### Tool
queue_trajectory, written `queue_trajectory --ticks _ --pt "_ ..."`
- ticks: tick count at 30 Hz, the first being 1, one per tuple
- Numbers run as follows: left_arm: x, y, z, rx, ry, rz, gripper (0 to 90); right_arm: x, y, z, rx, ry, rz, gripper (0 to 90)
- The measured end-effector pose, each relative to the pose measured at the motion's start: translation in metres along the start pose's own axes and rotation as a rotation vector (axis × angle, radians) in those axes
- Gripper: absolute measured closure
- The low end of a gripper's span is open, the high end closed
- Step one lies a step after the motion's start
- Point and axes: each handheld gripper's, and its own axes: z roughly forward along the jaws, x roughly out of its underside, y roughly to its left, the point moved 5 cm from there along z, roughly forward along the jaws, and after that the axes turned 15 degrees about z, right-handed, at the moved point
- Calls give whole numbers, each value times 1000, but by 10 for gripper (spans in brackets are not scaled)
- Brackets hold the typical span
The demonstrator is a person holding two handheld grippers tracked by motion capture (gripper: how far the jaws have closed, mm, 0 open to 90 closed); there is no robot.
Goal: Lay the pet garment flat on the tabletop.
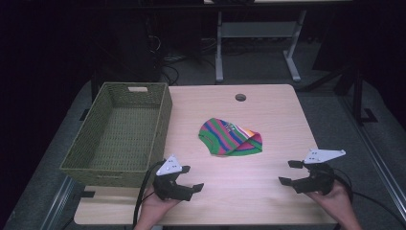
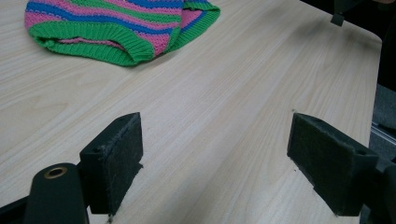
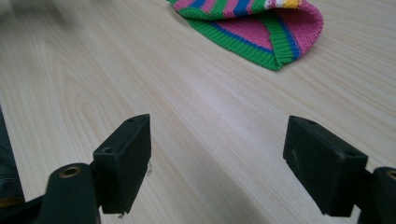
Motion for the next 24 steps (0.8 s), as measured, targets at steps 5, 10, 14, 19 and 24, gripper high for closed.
queue_trajectory --ticks 5,10,14,19,24 --pt "1 1 0 2 1 -4 178 -7 1 2 -7 16 1 228" --pt "1 1 1 4 1 -2 178 -20 2 7 -12 40 -20 226" --pt "1 1 1 5 2 0 178 -31 3 10 -21 48 -30 225" --pt "0 1 0 3 8 10 178 -42 4 14 -17 64 -42 217" --pt "1 1 1 3 6 3 178 -56 1 24 -29 83 -42 208"
